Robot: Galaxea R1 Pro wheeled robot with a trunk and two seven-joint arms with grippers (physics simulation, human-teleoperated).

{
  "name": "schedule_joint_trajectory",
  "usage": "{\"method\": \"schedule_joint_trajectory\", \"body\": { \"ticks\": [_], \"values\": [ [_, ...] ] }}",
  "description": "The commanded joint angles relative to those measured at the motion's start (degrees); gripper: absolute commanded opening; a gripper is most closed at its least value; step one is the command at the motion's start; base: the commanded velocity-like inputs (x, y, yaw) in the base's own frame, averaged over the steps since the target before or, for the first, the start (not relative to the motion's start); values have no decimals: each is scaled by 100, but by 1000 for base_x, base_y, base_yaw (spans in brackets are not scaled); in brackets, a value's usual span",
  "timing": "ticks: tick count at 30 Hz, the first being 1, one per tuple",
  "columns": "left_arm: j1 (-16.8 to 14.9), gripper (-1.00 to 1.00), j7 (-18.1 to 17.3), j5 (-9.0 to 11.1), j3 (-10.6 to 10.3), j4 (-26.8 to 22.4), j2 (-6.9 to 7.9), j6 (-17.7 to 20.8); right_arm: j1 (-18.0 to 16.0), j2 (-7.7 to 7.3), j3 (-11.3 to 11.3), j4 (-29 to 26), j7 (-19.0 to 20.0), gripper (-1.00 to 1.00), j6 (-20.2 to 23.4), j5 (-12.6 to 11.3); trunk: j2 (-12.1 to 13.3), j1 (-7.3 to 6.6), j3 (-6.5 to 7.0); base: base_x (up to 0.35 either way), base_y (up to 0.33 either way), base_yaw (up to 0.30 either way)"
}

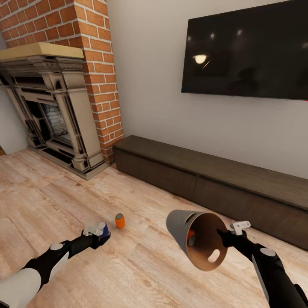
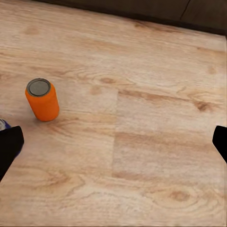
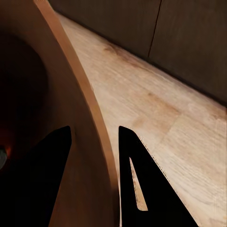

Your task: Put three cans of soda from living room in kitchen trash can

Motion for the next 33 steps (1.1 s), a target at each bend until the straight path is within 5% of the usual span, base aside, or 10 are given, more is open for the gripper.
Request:
{"method": "schedule_joint_trajectory", "body": {
  "ticks": [1, 10, 19, 33],
  "values": [
    [24, 100, 1, 1, 1, -1, 0, -5, 1, 3, -53, 50, 75, -100, -46, -75, 0, -1, 1, 0, 0, 0],
    [127, 100, 11, 22, 0, 3, -8, -26, 15, 42, -243, 970, 226, -100, -928, -71, 0, -1, 1, 0, 0, 0],
    [176, 100, 22, 17, -5, 9, -36, -59, 101, 23, -575, 1513, 228, -100, -1203, -75, 0, -1, 1, 3, 0, 0],
    [212, 100, 22, -3, -4, 14, -60, -84, 114, 36, -663, 1576, 229, -100, -1232, -75, 0, -1, 1, 244, 0, 0]
  ]
}}
